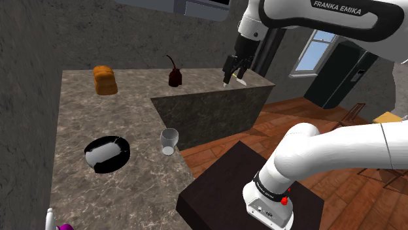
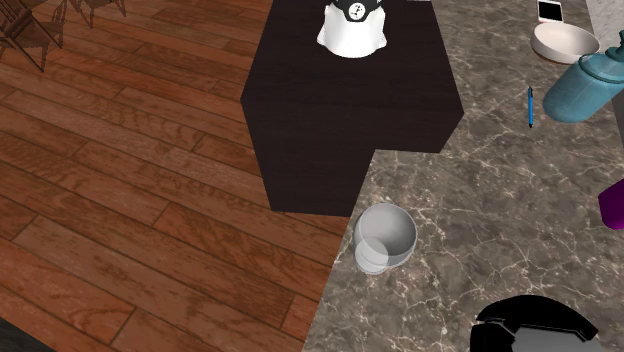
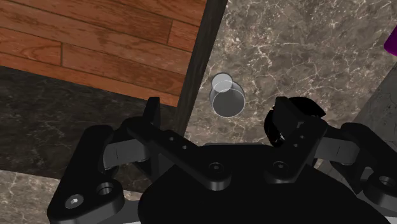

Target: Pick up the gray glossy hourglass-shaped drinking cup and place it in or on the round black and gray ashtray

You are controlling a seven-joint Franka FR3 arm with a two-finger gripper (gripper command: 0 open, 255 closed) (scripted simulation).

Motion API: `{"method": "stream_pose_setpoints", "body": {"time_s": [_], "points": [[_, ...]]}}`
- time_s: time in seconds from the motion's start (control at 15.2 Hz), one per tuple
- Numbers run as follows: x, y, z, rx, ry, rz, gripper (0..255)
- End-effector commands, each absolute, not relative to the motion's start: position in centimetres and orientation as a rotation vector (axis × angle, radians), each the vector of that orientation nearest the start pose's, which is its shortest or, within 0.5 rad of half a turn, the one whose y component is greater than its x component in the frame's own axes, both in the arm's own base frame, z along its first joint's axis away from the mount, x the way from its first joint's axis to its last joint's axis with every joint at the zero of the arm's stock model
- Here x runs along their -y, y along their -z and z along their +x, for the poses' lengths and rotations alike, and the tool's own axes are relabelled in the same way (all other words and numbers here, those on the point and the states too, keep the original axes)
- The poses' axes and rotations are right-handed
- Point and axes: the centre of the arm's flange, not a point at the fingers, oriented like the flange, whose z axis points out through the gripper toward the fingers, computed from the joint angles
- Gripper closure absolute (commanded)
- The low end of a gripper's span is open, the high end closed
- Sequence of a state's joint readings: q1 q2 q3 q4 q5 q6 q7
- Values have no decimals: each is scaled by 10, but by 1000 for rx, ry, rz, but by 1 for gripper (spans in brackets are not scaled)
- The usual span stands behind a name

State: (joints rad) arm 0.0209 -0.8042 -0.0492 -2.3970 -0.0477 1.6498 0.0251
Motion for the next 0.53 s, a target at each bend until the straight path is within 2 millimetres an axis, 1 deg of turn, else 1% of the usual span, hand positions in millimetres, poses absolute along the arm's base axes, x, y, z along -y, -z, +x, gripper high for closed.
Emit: {"method": "stream_pose_setpoints", "body": {"time_s": [0.0,0.46], "points": [[18,-583,309,-58,89,-3152,0],[9,-504,357,-28,75,-3160,0]]}}
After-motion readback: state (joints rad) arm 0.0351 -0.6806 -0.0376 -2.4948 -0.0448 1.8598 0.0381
